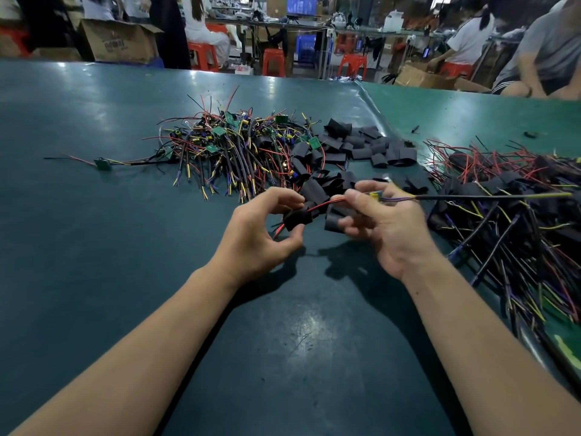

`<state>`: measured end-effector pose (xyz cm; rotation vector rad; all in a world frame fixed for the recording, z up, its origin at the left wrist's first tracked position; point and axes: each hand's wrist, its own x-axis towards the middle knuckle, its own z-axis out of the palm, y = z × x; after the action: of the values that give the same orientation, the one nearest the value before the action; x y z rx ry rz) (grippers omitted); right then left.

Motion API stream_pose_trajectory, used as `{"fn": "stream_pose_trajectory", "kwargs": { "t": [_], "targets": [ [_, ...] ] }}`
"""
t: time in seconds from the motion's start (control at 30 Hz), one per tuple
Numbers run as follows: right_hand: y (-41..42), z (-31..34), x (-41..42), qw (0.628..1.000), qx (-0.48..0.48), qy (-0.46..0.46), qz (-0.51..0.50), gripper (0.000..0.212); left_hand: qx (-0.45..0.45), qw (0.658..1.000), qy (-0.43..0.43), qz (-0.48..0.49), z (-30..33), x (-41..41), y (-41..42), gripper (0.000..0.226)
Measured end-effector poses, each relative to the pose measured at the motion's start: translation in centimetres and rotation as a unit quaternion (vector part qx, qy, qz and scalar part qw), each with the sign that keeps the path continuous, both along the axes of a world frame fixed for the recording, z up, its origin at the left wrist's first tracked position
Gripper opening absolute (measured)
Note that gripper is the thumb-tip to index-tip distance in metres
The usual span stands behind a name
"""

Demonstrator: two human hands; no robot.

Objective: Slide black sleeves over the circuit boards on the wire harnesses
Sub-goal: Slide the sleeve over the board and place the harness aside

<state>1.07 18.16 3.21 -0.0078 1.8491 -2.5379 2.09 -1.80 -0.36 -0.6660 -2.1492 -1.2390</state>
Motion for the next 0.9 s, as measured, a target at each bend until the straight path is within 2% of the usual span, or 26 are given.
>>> {"fn": "stream_pose_trajectory", "kwargs": {
  "t": [0.1,0.23,0.43,0.5,0.57,0.63,0.8,0.9],
  "targets": [
    [-1.7,-0.5,0.6,0.999,0.043,0.000,0.023,0.022,-0.027,0.999,0.014,0.018,0.2,0.5,0.5,0.035],
    [-2.0,-0.5,0.9,0.998,0.053,0.030,0.026,0.017,-0.066,0.995,0.050,0.055,0.4,0.8,0.6,0.033],
    [-1.6,0.2,0.9,0.994,-0.070,-0.011,0.083,0.022,-0.071,0.989,0.080,0.099,0.7,0.8,0.7,0.032],
    [-1.6,0.1,0.9,0.998,-0.034,0.018,0.043,0.030,-0.080,0.988,0.094,0.092,0.8,0.9,0.6,0.033],
    [-1.7,-0.1,0.9,0.998,0.039,0.054,0.012,0.027,-0.085,0.988,0.105,0.075,1.0,1.0,0.7,0.033],
    [-1.7,-0.5,0.9,0.996,0.055,0.072,0.005,0.021,-0.089,0.988,0.108,0.061,1.0,1.1,0.8,0.033],
    [-1.8,-0.6,0.6,0.995,-0.037,0.033,0.087,0.019,-0.063,0.992,0.083,0.066,1.2,1.1,0.8,0.031],
    [-1.3,-0.5,0.5,0.994,-0.039,0.029,0.102,0.013,-0.047,0.995,0.074,0.055,1.2,1.0,0.7,0.032]
  ]
}}
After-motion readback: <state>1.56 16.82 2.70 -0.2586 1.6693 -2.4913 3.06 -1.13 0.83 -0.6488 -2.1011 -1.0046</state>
